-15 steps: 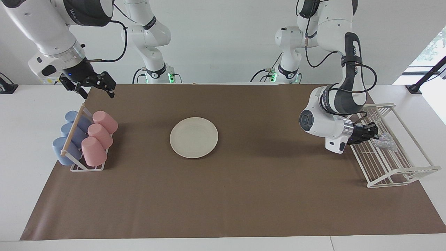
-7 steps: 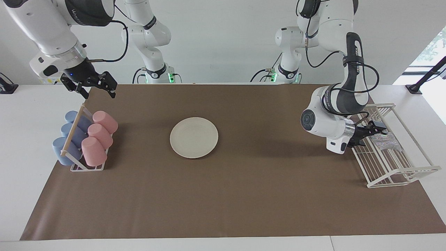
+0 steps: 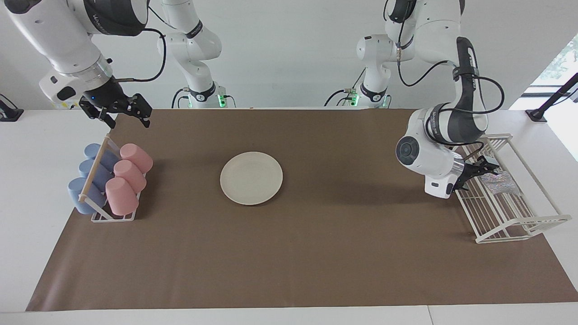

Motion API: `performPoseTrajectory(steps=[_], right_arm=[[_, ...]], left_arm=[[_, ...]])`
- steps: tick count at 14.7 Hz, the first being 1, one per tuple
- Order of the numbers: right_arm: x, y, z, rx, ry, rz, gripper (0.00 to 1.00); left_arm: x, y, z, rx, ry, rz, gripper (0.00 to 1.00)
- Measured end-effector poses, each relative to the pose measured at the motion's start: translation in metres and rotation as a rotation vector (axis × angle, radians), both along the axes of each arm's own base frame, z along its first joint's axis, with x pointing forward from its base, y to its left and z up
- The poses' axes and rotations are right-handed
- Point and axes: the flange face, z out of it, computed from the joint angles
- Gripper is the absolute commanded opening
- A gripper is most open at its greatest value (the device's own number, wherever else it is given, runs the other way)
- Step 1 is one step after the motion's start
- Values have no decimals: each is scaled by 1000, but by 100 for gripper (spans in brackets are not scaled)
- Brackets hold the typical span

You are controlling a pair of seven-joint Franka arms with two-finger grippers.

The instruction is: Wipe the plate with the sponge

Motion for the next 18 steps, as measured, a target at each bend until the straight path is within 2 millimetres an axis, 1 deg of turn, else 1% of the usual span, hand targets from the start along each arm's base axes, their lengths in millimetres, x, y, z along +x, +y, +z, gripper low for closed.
performPoseTrajectory(steps=[1, 2, 6, 8, 9, 11, 13, 15, 18], right_arm=[[1, 0, 0, -1, -6, 0, 100], [1, 0, -1, -1, -9, 0, 100], [1, 0, -3, 0, -5, 1, 100], [1, 0, -3, 0, -4, 4, 100], [1, 0, -3, 0, -4, 5, 100], [1, 0, -4, 0, -3, 5, 100], [1, 1, -4, 0, -3, 6, 100], [1, 1, -4, 0, -3, 7, 100], [1, 2, -4, 0, -3, 8, 100]], left_arm=[[-2, 1, 19, -77, -14, 16, 100], [-5, 1, 35, -146, -29, 32, 100], [-22, -5, 76, -429, -50, 82, 100], [-37, 0, 101, -558, -38, 89, 100], [-46, 2, 112, -593, -22, 87, 100], [-67, -3, 132, -627, 25, 79, 100], [-84, -11, 147, -653, 58, 71, 100], [-96, -15, 156, -662, 75, 69, 100], [-100, -28, 157, -666, 89, 46, 100]])
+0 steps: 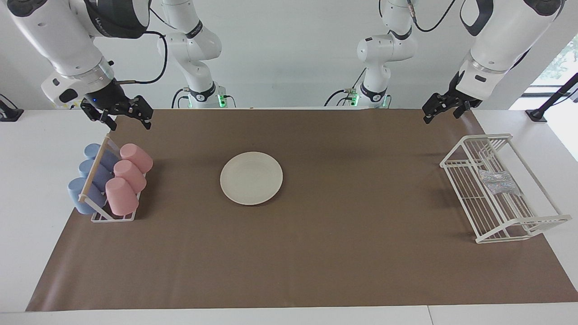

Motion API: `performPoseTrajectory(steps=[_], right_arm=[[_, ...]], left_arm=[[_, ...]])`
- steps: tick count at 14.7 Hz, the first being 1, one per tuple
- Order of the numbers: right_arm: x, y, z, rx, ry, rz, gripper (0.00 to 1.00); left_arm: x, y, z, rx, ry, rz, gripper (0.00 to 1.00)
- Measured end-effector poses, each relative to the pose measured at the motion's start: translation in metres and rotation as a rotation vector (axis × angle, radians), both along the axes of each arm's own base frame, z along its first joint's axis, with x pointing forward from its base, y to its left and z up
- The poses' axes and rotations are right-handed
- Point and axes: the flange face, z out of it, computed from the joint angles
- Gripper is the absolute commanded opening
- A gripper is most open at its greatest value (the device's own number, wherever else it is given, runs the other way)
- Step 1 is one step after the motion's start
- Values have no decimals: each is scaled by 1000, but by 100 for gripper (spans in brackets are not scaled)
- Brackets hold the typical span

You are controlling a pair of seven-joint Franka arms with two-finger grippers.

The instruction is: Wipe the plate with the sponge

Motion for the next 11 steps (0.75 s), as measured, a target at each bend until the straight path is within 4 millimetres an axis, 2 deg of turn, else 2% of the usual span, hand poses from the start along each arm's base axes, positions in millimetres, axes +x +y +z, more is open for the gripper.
performPoseTrajectory(steps=[4, 11], right_arm=[[0, 2, 0, 0, 0, 4, 100], [0, 5, 0, 0, 0, 9, 100]], left_arm=[[1, -6, -12, -15, 9, -10, 100], [1, -6, -17, -38, 20, -7, 100]])
